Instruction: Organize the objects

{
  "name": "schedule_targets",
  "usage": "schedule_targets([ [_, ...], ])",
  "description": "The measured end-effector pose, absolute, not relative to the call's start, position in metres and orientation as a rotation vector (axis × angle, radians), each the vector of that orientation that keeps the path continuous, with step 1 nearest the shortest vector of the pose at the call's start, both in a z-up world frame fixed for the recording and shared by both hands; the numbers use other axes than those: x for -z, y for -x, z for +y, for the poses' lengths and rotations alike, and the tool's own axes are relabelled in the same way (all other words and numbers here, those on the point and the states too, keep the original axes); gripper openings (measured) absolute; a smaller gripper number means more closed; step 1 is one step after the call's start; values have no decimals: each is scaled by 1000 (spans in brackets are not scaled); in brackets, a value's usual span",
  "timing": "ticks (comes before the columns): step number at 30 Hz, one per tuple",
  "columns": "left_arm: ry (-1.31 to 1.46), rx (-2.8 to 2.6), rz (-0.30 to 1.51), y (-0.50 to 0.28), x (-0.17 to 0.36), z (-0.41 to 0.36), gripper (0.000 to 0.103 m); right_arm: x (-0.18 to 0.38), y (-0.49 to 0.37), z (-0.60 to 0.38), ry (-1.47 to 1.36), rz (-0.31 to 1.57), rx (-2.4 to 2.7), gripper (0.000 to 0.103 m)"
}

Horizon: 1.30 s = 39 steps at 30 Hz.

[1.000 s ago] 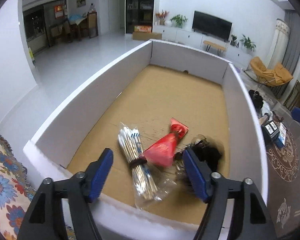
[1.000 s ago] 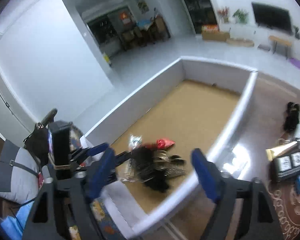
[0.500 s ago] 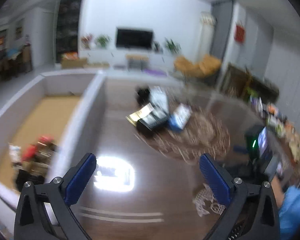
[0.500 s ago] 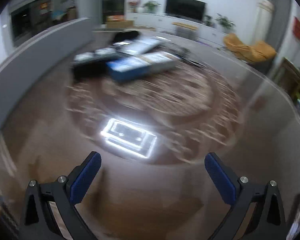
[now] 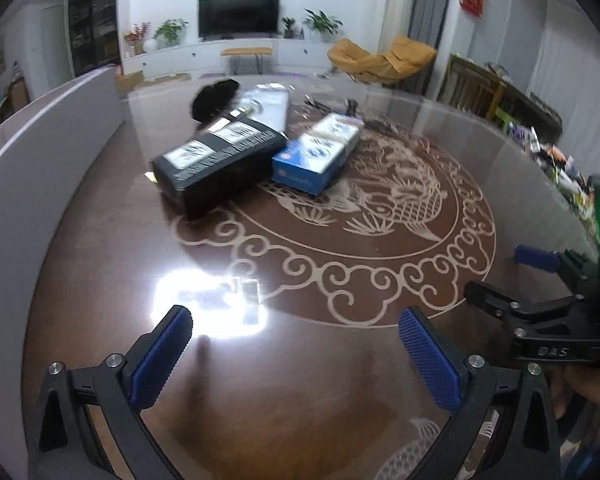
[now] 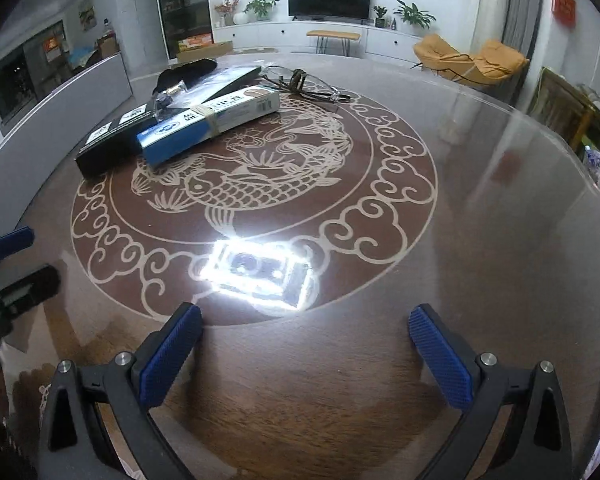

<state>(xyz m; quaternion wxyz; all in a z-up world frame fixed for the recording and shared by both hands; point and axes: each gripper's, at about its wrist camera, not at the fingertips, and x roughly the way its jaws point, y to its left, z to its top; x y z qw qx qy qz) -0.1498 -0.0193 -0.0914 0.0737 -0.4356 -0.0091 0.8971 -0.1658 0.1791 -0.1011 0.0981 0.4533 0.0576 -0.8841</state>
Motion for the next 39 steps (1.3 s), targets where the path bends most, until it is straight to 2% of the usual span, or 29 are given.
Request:
schedule_targets([
  [8, 1364, -2653, 125, 156, 105, -3, 103, 102, 166, 179, -1341, 171, 2616, 103],
  [39, 1361, -2651, 120, 156, 105, -5, 103, 102, 166, 179, -1340, 171, 2616, 103],
])
